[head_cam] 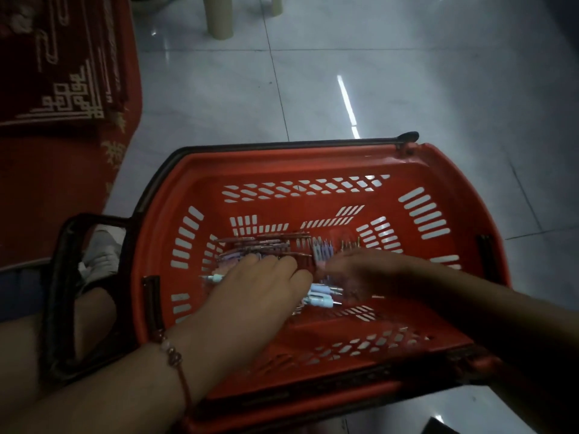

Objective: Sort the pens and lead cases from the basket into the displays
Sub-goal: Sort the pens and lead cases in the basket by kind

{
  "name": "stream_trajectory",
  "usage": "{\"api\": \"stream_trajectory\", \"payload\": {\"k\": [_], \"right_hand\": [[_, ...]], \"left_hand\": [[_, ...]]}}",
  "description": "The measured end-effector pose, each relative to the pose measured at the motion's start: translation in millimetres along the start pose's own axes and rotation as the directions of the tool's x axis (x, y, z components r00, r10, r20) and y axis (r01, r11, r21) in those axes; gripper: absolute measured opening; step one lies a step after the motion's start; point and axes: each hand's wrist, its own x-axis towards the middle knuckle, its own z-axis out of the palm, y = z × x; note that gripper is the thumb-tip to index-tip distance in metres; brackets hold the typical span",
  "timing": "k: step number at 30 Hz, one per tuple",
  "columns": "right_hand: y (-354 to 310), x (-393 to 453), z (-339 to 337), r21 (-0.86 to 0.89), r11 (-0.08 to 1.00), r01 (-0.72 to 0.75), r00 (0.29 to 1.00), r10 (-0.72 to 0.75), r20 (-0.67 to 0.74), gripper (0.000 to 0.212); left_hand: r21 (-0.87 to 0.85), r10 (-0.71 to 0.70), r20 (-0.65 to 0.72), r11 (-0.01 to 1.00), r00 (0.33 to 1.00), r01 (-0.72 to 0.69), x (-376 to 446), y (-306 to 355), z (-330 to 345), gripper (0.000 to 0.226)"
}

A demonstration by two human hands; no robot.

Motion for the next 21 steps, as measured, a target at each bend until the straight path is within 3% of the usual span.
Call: {"api": "stream_trajectory", "payload": {"k": [2, 3, 7, 12, 16, 19, 21], "right_hand": [[-7, -42, 10, 0.148, 0.989, 0.006, 0.981, -0.035, 0.190, 0.049], [-8, -57, 14, 0.163, 0.986, 0.019, 0.975, -0.054, 0.214, 0.046], [-2, -91, 22, 0.203, 0.977, 0.071, 0.992, -0.091, 0.092, 0.021], [7, -112, 7, 0.189, 0.978, 0.088, 0.995, -0.078, -0.059, 0.026], [9, -104, -28, 0.383, 0.909, 0.167, 0.986, -0.146, -0.082, 0.003], [10, -86, -49, 0.475, 0.849, 0.231, 0.955, -0.105, -0.278, 0.018], [9, -72, -52, 0.283, 0.924, 0.255, 0.869, -0.091, -0.487, 0.024]], "left_hand": [[0.010, 0.039, -0.058, 0.999, 0.998, -0.038, 0, 5, -4, 0.032], [0.016, 0.062, -0.081, 0.998, 0.995, -0.060, 0, 7, -6, 0.031], [0.025, 0.127, -0.132, 0.992, 0.983, -0.125, 1, 19, -21, 0.027], [0.050, 0.088, -0.121, 0.995, 0.989, -0.083, -5, 18, -24, 0.033], [0.066, 0.014, -0.122, 0.998, 0.992, -0.006, -12, 10, -23, 0.025], [0.053, -0.007, -0.074, 0.999, 0.997, 0.011, -15, 9, -16, 0.027], [0.066, 0.000, -0.055, 0.998, 0.998, 0.004, -16, 8, -12, 0.033]]}}
